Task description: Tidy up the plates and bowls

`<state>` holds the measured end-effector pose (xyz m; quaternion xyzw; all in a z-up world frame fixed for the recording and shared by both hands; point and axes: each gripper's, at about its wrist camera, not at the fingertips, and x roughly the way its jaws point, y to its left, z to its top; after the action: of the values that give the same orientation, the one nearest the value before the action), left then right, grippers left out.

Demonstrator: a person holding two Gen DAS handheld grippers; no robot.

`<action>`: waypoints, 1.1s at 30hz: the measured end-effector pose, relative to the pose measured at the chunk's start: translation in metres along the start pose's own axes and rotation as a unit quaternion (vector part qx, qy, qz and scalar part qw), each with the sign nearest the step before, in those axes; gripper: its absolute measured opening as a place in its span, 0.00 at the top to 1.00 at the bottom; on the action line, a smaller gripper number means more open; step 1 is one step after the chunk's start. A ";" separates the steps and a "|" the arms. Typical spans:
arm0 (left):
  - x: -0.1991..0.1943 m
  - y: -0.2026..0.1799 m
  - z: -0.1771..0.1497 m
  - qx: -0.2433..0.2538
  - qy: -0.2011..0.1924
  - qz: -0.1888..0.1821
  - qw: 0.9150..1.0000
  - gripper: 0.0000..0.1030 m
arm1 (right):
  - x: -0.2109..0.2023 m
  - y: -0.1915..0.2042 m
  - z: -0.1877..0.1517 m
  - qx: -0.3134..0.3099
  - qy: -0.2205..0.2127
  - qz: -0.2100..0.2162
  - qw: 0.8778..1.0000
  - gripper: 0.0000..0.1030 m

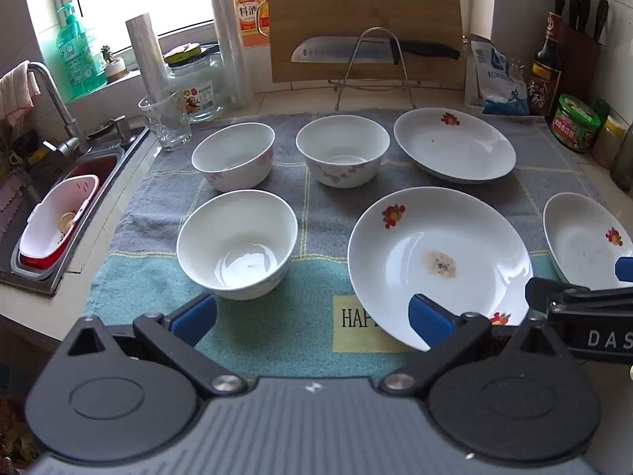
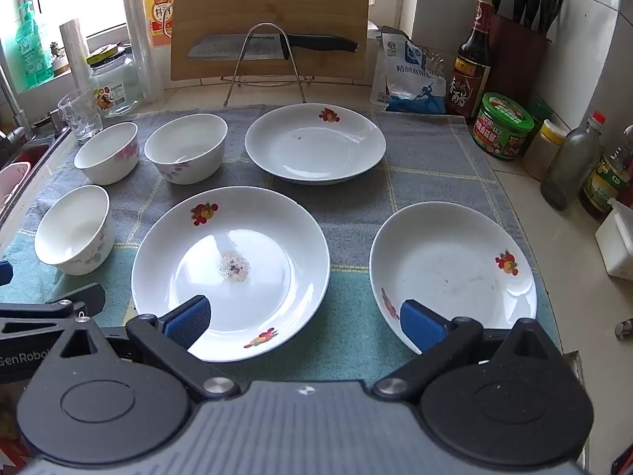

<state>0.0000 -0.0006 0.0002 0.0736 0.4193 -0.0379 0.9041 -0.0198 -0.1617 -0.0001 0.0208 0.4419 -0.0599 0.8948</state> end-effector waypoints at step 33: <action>0.001 0.001 0.004 -0.001 -0.001 -0.003 1.000 0.01 | -0.002 0.003 0.003 -0.007 -0.002 -0.004 1.000 0.00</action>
<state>0.0041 -0.0006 0.0017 0.0713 0.4188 -0.0404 0.9044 -0.0186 -0.1591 0.0036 0.0126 0.4403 -0.0607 0.8957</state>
